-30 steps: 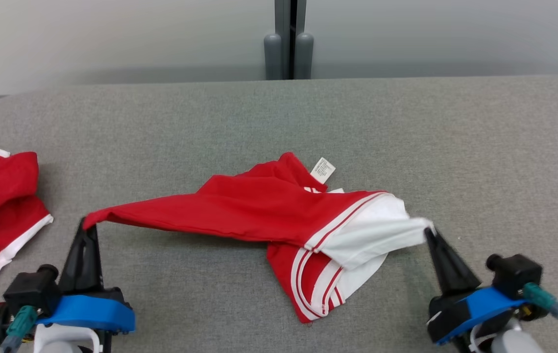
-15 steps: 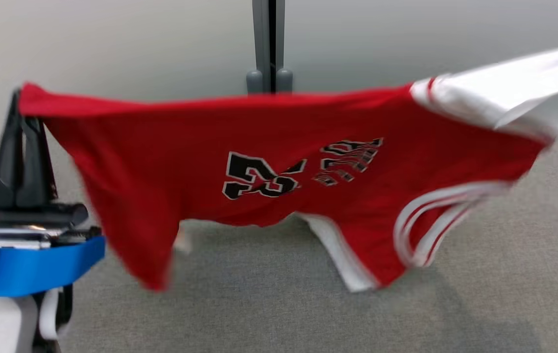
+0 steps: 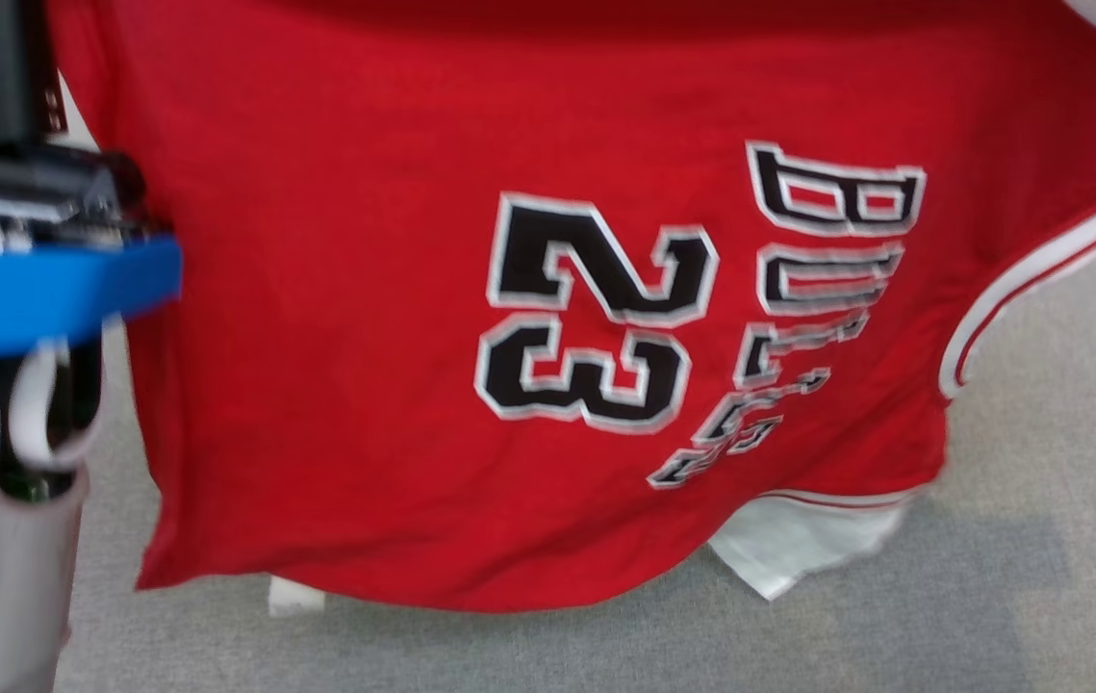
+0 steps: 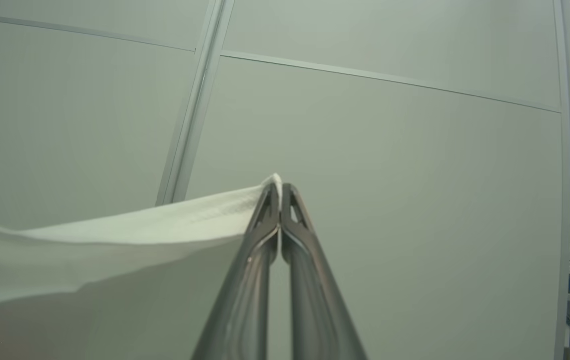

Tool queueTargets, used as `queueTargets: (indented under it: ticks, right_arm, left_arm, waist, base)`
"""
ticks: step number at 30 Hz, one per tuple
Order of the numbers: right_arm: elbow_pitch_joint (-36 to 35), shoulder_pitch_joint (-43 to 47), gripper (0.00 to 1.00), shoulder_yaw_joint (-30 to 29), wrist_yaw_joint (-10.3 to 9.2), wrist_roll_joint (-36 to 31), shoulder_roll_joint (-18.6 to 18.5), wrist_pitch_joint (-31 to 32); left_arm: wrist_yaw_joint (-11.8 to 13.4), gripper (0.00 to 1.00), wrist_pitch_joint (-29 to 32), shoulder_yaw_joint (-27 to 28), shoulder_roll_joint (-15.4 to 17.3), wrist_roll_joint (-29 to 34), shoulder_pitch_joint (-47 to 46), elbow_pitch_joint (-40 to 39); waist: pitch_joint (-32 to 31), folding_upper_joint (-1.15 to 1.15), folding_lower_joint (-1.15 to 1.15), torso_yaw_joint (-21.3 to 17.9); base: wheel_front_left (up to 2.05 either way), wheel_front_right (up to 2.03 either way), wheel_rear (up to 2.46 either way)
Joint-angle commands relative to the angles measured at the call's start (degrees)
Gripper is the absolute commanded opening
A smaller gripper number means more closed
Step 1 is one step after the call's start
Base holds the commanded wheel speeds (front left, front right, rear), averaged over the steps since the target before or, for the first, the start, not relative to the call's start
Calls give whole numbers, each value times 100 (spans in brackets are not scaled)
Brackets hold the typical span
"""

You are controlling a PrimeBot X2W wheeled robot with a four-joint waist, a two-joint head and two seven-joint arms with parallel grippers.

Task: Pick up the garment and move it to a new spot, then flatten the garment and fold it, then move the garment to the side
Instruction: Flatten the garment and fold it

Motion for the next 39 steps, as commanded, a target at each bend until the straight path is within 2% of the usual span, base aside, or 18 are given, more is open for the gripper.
queueTargets:
  ticks: [1,6,10,14,18,25,30,35,39]
  right_arm:
    - [293,-396,0,174,1,-4,-91,-35]
    - [1540,-1693,0,719,1,-26,-170,-366]
    - [2525,-2700,0,1035,1,9,-78,-669]
    - [3561,-3468,0,1297,0,130,178,-952]
    - [4536,-3644,0,1575,1,446,564,-1143]
    - [5776,-2866,0,2180,1,838,1110,-1434]
    - [6187,-2093,0,2450,1,1235,1419,-1509]
    - [6071,-1091,0,2588,2,1768,1555,-1532]
    - [5458,-92,0,2481,2,2012,1459,-1530]
  left_arm:
    - [-42,0,-43,12,-95,-105,-368,390]
    - [-310,0,-439,-33,-482,-407,-1569,2006]
    - [-438,0,-786,27,-734,-546,-2543,3375]
    - [-514,0,-1030,122,-854,-621,-3284,4657]
    - [-565,0,-1175,144,-950,-667,-3504,5789]
    - [-658,0,-1303,106,-1212,-677,-2983,7352]
    - [-738,0,-1326,116,-1354,-724,-2459,8008]
    - [-817,0,-1332,237,-1433,-694,-1650,7970]
    - [-846,0,-1329,308,-1389,-453,-877,7289]
  waist:
    - [214,0,0,62]
    - [660,0,0,105]
    - [910,0,0,117]
    - [1047,0,0,50]
    - [1165,0,0,-60]
    - [1387,0,0,-113]
    - [1394,0,0,-144]
    - [1337,0,0,-134]
    - [1132,0,0,-109]
  base:
    - [0,0,0]
    - [0,0,0]
    - [0,0,0]
    - [0,0,0]
    - [0,0,0]
    - [0,0,0]
    - [0,0,0]
    - [0,0,0]
    - [0,0,0]
